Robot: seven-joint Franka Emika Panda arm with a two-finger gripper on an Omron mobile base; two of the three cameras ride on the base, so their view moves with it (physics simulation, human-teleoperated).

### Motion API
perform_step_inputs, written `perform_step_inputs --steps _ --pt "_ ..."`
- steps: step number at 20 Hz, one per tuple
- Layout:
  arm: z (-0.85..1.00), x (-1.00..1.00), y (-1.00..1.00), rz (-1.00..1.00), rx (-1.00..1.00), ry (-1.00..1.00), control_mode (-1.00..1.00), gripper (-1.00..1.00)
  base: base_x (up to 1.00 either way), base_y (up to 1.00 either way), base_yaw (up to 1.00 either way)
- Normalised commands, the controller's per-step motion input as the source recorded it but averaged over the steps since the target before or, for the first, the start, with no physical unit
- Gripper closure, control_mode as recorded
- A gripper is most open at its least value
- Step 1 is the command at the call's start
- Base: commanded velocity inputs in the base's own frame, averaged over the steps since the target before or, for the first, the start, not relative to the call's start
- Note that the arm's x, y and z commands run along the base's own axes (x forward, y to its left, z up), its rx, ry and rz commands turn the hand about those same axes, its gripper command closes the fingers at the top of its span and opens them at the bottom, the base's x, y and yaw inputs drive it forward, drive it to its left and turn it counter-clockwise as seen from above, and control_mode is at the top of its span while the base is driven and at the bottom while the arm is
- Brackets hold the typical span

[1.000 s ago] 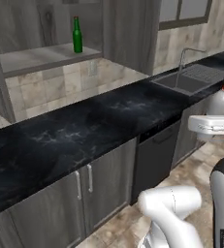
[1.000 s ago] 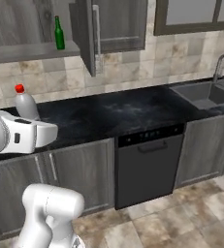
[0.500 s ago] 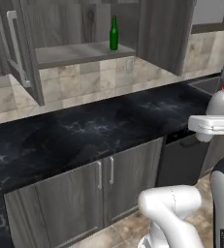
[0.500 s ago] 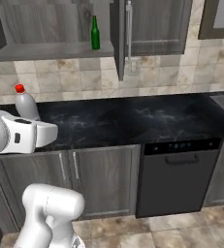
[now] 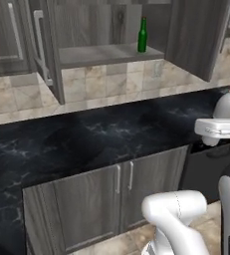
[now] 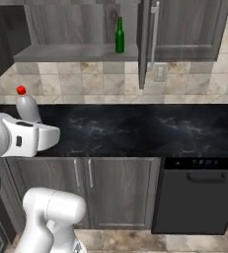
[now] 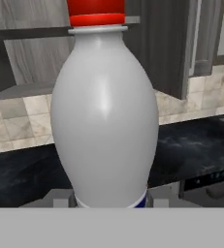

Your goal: Pick the beer, bottled water, can from the counter and place them in the open cabinet.

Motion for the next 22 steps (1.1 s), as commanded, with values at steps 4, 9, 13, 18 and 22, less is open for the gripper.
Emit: perform_step_inputs --steps 4,9,13,18,22 --pt "0.0 0.0 0.0 0.0 0.0 0.0 1.0 1.0 0.73 -0.01 0.18" --pt "0.0 0.0 0.0 0.0 0.0 0.0 1.0 1.0 0.67 -0.15 0.13" --pt "0.0 0.0 0.0 0.0 0.0 0.0 1.0 1.0 0.49 -0.29 0.12" --pt "0.0 0.0 0.0 0.0 0.0 0.0 1.0 1.0 0.39 -0.4 0.11" --pt "0.0 0.0 0.0 0.0 0.0 0.0 1.0 1.0 0.42 -0.22 0.15"
